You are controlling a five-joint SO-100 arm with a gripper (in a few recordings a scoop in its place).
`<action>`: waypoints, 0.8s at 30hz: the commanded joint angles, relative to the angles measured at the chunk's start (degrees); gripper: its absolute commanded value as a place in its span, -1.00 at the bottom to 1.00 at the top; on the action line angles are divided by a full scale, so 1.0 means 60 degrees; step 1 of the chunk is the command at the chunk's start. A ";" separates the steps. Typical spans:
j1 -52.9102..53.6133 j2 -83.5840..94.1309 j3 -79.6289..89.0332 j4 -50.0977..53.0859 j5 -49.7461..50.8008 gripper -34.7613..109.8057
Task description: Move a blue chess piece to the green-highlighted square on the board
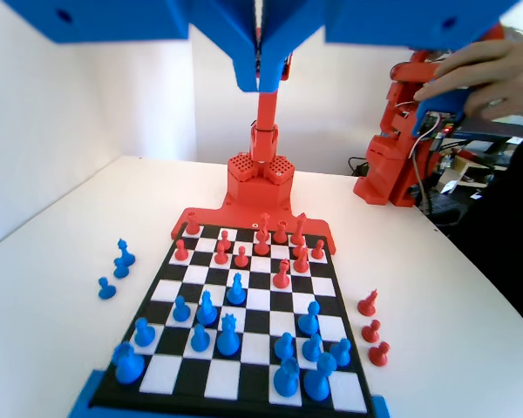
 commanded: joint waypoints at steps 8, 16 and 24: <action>-0.0088 -0.1289 -0.0894 -0.1348 0.0615 -0.50; -0.0630 -0.3311 -0.2637 -0.0659 -0.0469 -0.50; -0.1450 -0.5010 -0.3545 -0.0454 -0.3442 -0.50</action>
